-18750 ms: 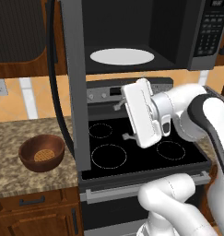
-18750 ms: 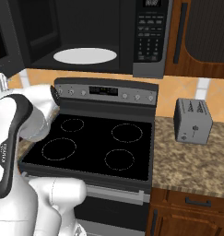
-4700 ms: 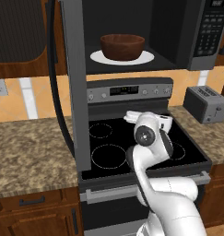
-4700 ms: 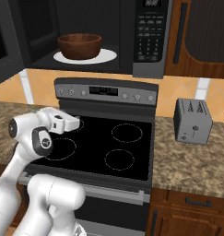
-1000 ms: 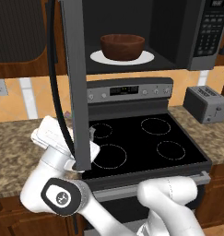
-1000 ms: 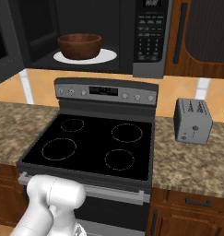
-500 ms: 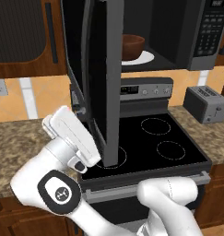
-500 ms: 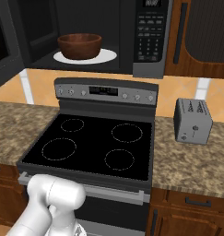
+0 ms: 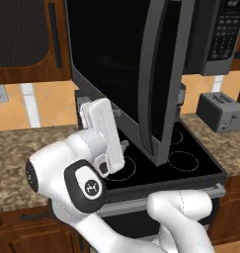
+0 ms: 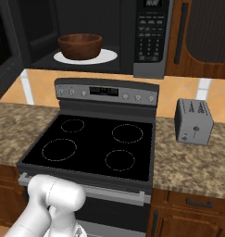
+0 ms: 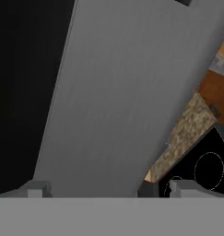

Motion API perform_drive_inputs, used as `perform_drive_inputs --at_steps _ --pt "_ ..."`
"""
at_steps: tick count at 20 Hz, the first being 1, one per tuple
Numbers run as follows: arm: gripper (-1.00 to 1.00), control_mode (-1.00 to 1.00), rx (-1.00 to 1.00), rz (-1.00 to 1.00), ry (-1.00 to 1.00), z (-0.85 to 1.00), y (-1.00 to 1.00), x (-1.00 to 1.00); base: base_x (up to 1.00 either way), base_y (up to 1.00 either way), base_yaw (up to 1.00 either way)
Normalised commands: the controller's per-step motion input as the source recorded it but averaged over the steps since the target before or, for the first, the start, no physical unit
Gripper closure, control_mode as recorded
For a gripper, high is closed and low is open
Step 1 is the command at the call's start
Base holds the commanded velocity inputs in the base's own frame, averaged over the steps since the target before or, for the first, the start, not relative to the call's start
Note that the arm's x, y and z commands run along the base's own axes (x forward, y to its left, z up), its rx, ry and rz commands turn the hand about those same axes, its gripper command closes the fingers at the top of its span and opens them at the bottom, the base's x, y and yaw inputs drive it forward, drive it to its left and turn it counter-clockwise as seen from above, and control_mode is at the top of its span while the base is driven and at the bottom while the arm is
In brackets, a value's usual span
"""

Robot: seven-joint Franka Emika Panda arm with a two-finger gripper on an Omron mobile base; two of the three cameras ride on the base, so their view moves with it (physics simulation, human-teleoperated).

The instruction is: Open the microwave, place the bowl with waffle inside the microwave, then close the microwave door and turn it on.

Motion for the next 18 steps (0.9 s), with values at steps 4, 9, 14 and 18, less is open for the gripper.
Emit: perform_drive_inputs --at_steps 4,9,14,18 --pt "-1.0 -1.0 0.31 0.12 -0.01 0.0 -0.64 0.14 0.0 0.0 0.0" --pt "-1.0 -1.0 0.29 0.13 -0.01 0.0 -0.6 0.32 0.0 0.0 0.0" --pt "-1.0 -1.0 0.27 0.16 -0.07 0.01 -0.59 0.42 0.0 0.0 0.0" --pt "-1.0 -1.0 0.25 0.17 -0.06 0.07 -0.5 0.5 0.0 0.0 0.0"
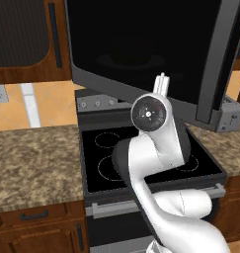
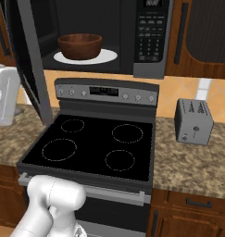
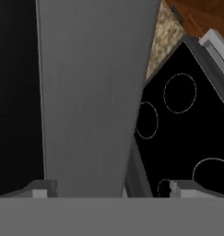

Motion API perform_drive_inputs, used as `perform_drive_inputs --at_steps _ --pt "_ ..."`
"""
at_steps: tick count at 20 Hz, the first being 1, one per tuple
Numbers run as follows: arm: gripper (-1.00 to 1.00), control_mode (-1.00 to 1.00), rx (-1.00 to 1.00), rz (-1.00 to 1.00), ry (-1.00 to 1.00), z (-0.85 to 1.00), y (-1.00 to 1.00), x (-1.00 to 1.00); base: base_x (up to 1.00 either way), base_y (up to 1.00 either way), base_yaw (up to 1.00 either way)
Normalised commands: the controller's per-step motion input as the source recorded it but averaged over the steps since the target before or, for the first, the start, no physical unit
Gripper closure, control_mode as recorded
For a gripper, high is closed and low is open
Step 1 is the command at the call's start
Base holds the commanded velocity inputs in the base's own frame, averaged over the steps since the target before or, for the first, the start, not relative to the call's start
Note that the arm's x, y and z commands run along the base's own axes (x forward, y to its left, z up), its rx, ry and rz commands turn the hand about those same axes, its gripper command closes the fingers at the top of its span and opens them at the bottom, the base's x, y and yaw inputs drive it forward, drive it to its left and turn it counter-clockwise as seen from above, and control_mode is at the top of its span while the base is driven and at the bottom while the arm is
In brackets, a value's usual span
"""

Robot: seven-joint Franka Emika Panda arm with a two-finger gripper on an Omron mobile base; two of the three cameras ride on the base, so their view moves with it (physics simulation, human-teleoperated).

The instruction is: Open the microwave, place the bowl with waffle inside the microwave, then close the microwave door and turn it on.

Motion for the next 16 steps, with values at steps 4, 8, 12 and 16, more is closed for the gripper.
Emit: perform_drive_inputs --at_steps 4,8,12,16 --pt "-1.0 -1.0 0.23 0.15 -0.1 0.14 -0.41 0.56 0.0 0.0 0.0" --pt "-1.0 -1.0 0.2 0.11 -0.04 0.36 -0.36 0.54 0.0 0.0 0.0" --pt "-1.0 -1.0 0.17 0.09 -0.03 0.37 -0.3 0.51 0.0 0.0 0.0" --pt "-1.0 -1.0 0.15 0.09 -0.04 0.38 -0.3 0.49 0.0 0.0 0.0"
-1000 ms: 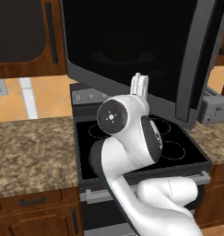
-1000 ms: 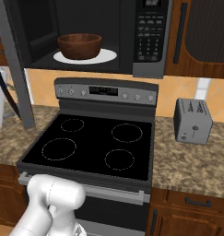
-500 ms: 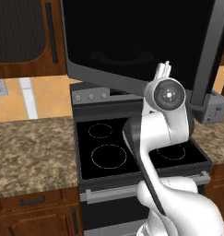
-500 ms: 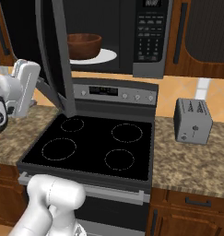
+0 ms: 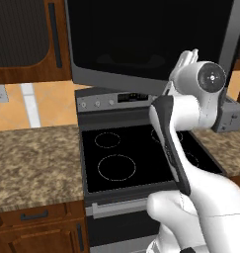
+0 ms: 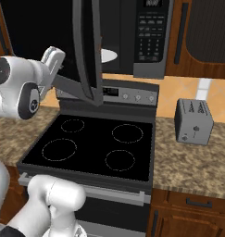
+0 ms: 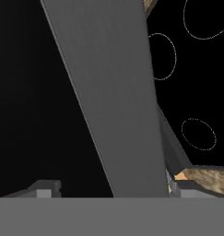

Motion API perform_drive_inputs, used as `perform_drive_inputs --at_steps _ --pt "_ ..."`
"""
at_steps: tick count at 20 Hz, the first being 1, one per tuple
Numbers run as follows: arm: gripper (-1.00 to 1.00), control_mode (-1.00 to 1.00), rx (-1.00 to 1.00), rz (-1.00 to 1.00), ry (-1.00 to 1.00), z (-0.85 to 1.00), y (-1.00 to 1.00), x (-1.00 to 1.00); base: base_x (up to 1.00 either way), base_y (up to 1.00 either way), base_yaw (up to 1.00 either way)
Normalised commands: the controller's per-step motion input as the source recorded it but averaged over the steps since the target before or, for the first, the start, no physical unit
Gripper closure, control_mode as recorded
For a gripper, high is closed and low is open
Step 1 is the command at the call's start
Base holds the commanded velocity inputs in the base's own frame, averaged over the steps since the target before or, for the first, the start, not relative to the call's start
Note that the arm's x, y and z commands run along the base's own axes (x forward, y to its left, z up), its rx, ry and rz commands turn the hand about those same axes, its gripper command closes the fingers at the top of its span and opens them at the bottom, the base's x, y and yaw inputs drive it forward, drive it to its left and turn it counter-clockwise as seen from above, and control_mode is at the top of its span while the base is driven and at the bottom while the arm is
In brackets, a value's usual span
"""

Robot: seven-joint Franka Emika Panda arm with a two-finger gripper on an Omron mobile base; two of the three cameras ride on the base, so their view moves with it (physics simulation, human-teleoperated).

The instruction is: Open the microwave, place the bowl with waffle inside the microwave, then close the microwave door and turn it on.

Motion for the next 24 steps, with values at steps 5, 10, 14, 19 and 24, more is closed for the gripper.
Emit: perform_drive_inputs --at_steps 5,10,14,19,24 --pt "-1.0 -1.0 0.15 0.09 -0.1 0.22 -0.23 0.44 0.0 0.0 0.0" --pt "-1.0 -1.0 0.13 0.07 -0.11 0.12 -0.14 0.47 0.0 0.0 0.0" --pt "-1.0 -1.0 0.13 0.04 -0.14 0.17 -0.02 0.55 0.0 0.0 0.0" --pt "-1.0 -1.0 0.11 0.02 -0.12 0.26 0.0 0.57 0.0 0.0 0.0" --pt "-1.0 -1.0 0.07 0.02 -0.07 0.19 0.0 0.58 0.0 0.0 0.0"
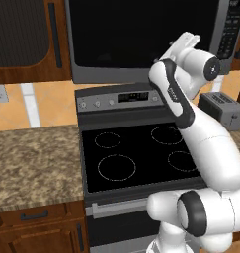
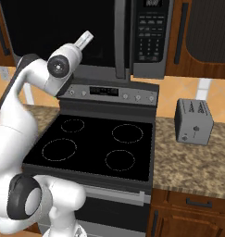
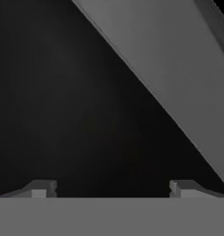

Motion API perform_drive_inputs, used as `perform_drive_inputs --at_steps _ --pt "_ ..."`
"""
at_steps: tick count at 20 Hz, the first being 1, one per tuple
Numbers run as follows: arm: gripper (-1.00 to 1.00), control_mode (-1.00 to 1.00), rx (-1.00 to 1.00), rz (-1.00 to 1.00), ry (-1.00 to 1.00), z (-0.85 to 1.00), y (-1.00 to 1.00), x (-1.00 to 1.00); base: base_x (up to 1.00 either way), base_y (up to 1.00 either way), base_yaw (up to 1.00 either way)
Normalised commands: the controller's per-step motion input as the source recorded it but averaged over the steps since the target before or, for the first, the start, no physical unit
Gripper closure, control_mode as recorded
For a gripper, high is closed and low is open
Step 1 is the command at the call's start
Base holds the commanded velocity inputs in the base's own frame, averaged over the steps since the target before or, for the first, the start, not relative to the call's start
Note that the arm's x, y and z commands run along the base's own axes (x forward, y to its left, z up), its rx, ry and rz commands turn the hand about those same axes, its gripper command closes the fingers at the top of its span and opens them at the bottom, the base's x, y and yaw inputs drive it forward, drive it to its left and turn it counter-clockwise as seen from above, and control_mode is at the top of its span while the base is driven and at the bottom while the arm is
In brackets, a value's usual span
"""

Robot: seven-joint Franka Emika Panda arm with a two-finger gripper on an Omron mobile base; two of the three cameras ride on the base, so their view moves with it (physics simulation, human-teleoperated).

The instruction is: Open the microwave, place the bowl with waffle inside the microwave, then close the microwave door and turn it on.

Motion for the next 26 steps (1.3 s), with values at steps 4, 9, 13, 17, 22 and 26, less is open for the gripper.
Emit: perform_drive_inputs --at_steps 4,9,13,17,22,26 --pt "-1.0 -1.0 0.05 0.04 0.0 0.06 0.0 0.65 0.0 0.0 0.0" --pt "-1.0 -1.0 0.03 0.05 0.0 0.0 0.0 0.7 0.0 0.0 0.0" --pt "-1.0 -1.0 0.01 0.05 0.0 0.0 0.0 0.66 0.0 0.0 0.0" --pt "-1.0 -1.0 0.0 0.06 -0.04 0.0 -0.12 -0.14 0.0 0.0 0.0" --pt "-1.0 -1.0 0.01 0.04 -0.1 0.0 -0.62 -0.96 0.0 0.0 0.0" --pt "-1.0 -1.0 -0.01 0.0 -0.04 0.0 -0.65 -0.97 0.0 0.0 0.0"
